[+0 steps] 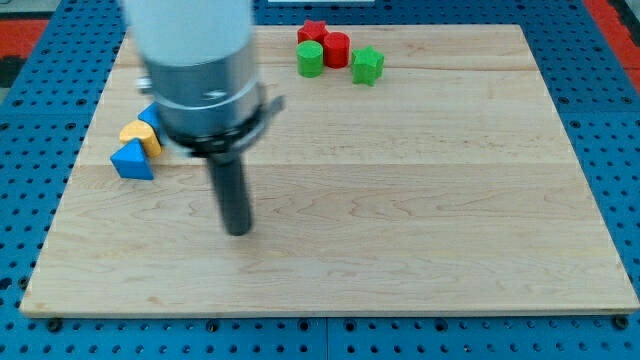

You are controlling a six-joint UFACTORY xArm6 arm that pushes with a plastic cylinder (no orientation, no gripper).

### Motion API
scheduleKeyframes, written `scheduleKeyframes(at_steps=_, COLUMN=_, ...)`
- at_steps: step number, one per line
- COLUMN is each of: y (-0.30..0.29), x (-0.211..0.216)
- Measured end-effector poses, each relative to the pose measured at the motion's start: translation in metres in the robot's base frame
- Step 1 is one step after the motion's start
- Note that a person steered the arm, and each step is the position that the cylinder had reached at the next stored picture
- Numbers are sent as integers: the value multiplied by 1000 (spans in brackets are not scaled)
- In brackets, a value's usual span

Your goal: Move your arm to the blue triangle

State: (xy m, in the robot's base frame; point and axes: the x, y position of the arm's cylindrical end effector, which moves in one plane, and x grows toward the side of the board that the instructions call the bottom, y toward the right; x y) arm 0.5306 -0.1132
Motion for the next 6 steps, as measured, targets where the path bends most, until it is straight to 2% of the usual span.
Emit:
scheduleKeyframes(at_steps=1, y=-22, x=-16)
scheduleKeyframes(at_steps=3, y=-40, x=-77)
scheduleKeyframes(at_steps=4, y=-39, x=-50)
scheduleKeyframes(at_steps=5, y=-90, x=-16)
scheduleKeyframes(at_steps=6, y=-117, x=-37)
